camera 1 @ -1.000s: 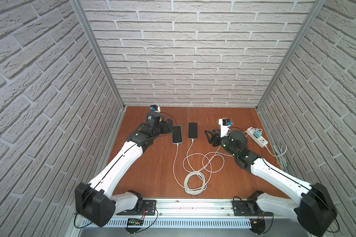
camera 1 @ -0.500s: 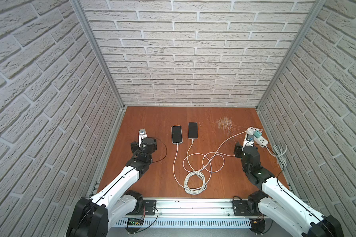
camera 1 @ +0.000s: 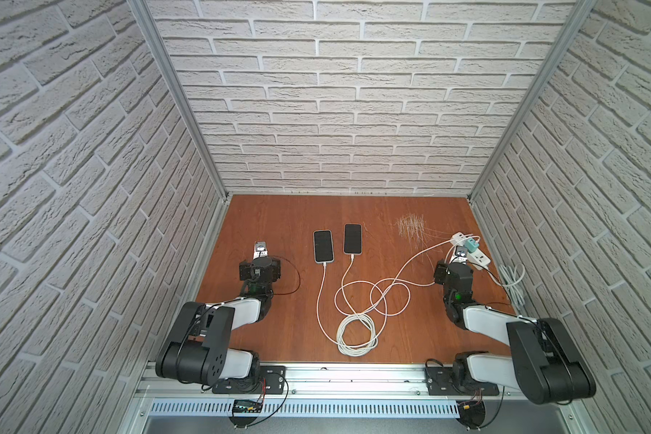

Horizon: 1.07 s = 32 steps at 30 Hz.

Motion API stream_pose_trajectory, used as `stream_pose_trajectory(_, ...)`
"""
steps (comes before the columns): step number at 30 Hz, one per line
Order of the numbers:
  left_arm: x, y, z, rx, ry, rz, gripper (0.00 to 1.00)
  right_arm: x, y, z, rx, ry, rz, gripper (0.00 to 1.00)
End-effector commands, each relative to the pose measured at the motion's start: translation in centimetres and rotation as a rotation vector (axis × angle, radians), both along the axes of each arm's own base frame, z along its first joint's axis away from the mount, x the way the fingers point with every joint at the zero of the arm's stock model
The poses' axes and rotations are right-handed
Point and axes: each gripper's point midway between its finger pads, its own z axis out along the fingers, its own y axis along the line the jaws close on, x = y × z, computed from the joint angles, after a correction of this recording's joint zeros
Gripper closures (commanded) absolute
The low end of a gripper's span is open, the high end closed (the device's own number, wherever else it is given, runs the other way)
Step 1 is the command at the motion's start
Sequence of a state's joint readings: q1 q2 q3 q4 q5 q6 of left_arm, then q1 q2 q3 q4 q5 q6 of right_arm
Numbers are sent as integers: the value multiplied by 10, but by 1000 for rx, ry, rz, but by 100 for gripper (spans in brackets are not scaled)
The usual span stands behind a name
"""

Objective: Plug the charging cable into the phone
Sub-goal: Reset both arms

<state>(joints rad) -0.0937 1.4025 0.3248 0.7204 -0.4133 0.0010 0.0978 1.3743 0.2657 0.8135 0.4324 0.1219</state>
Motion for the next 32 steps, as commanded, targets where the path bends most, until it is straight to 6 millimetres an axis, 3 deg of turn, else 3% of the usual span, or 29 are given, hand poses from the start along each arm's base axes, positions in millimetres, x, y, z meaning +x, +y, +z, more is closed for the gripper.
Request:
stream_pose_trajectory(1,26,-1,24,-50,-134,-78,10,28,22,8,23,-92,156,38)
stream_pose_trajectory(3,34,6,12,-118,-74,-80,5,44,26,8,27,-44,179,33)
stream_pose_trajectory(5,33,16,1,-185,-93,-72,2,45,24,-1,44,3,172,31)
stream_pose_trajectory(7,32,5,1,-151,-86,-105,2,44,24,-2,47,7,176,27)
stream_pose_trajectory(9,31,3,3,-139,-100,-112,2,45,24,-1,49,5,175,1)
stream_pose_trajectory(28,36,9,1,-205,-85,-124,2,46,24,-1,46,8,176,1)
stream_pose_trajectory(32,36,9,1,-205,-85,-123,2,48,32,-2,45,19,223,1)
